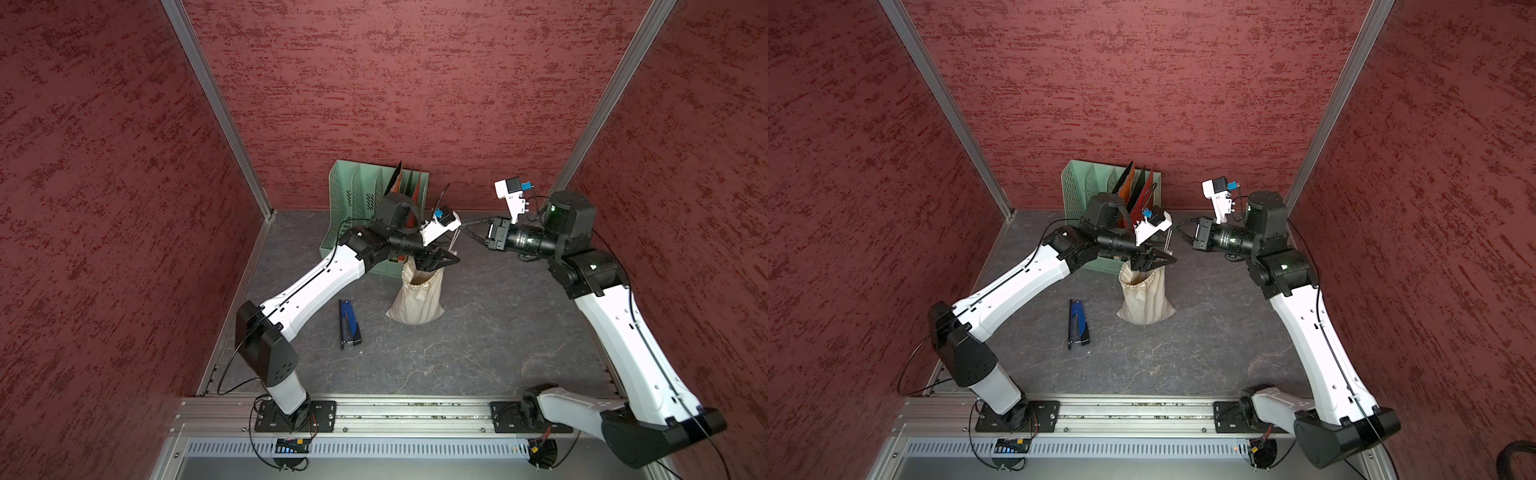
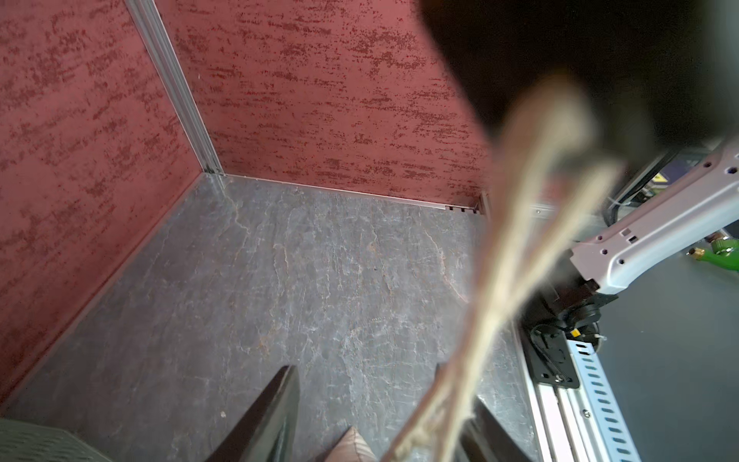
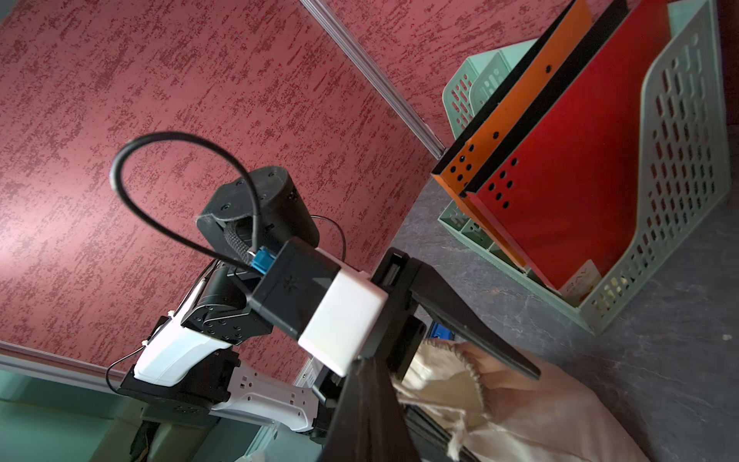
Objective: Close the soil bag
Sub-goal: Frap the soil bag at the center of the board.
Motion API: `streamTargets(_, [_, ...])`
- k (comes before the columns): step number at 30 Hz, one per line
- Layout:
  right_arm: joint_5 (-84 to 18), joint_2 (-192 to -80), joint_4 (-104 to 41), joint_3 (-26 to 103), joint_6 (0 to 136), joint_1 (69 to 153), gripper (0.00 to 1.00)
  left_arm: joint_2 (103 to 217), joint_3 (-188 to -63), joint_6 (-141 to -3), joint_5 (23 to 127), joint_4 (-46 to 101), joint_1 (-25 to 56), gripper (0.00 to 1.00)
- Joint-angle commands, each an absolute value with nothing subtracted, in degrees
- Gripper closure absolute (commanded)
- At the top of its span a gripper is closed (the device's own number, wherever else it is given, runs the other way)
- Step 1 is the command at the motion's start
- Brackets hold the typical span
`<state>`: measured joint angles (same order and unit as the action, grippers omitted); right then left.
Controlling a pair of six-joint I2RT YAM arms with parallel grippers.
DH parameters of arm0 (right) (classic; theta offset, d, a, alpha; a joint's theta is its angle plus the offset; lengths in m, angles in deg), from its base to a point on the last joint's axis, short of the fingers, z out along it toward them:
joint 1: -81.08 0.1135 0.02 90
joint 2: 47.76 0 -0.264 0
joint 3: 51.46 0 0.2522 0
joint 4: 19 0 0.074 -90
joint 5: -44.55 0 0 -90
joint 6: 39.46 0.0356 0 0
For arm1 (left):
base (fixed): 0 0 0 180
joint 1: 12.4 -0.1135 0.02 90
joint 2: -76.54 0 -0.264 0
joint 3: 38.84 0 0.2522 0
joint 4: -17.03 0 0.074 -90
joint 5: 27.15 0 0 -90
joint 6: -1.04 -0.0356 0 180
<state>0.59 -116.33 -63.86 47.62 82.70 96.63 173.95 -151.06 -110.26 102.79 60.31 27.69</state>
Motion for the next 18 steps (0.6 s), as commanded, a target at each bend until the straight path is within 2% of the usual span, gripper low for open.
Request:
streamTargets(1, [0.07,-114.48,-62.39,48.38,82.55,96.82,1.0,176.29,-154.53,-111.61,104.24,64.35,28.03,0.62])
streamTargets(2, [-0.06,-114.4,-62.61,48.4,82.45,96.85,1.0,176.98,-155.5,-111.91,104.63,65.89,28.03,0.73])
streamTargets(4, [-0.27,-114.37,-62.85,48.47,82.36,96.85,1.0,178.16,-156.8,-112.04,104.21,68.07,28.0,0.85])
streamTargets(5, [-0.31,-114.38,-62.94,48.56,82.31,96.85,1.0,178.34,-156.88,-112.22,103.77,68.62,28.1,0.88])
streamTargets(10, [-0.9,-114.46,-62.66,48.91,82.5,96.82,1.0,176.4,-152.39,-113.4,100.75,66.06,28.26,0.8])
streamTargets(18, [-2.98,-113.78,-60.85,49.93,83.99,96.82,1.0,175.83,-150.54,-115.8,92.43,67.17,28.72,0.87])
